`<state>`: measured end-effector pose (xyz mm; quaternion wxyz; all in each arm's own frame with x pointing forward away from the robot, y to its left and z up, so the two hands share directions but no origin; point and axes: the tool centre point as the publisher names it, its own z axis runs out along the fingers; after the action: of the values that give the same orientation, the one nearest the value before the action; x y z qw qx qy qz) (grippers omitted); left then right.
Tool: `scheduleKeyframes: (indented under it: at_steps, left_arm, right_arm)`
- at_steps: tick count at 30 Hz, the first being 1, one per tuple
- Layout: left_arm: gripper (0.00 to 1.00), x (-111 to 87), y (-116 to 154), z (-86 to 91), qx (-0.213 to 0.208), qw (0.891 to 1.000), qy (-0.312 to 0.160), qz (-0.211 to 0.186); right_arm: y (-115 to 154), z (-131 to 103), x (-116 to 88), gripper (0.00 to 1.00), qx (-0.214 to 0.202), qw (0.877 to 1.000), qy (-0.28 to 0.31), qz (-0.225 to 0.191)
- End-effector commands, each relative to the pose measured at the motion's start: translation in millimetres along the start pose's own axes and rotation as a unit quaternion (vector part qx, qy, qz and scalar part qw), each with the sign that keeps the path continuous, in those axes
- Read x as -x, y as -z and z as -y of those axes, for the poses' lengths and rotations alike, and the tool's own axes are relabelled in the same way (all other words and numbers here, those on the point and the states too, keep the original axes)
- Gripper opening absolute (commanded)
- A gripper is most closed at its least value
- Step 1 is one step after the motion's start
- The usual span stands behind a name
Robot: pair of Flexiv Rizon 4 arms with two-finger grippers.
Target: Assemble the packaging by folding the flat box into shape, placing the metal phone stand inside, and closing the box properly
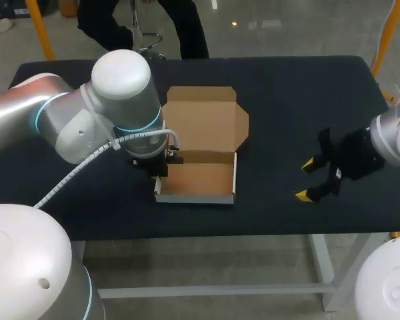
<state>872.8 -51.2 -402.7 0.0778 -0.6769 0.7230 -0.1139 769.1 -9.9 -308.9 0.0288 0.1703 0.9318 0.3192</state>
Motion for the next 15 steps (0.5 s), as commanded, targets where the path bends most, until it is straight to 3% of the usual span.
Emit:
scheduleKeyframes:
  at_steps: [1,15]
  left_arm:
    - [0.0,-2.2,-0.9,1.4,0.001,1.0,-0.003,0.006]
    - [0.0,-0.4,-3.1,4.6,-0.027,0.999,0.026,0.02]
  right_arm:
    - [0.7,0.7,0.4,1.0,0.002,1.0,0.0,-0.001]
    - [-0.8,-0.2,1.8,1.0,0.001,1.0,-0.002,-0.002]
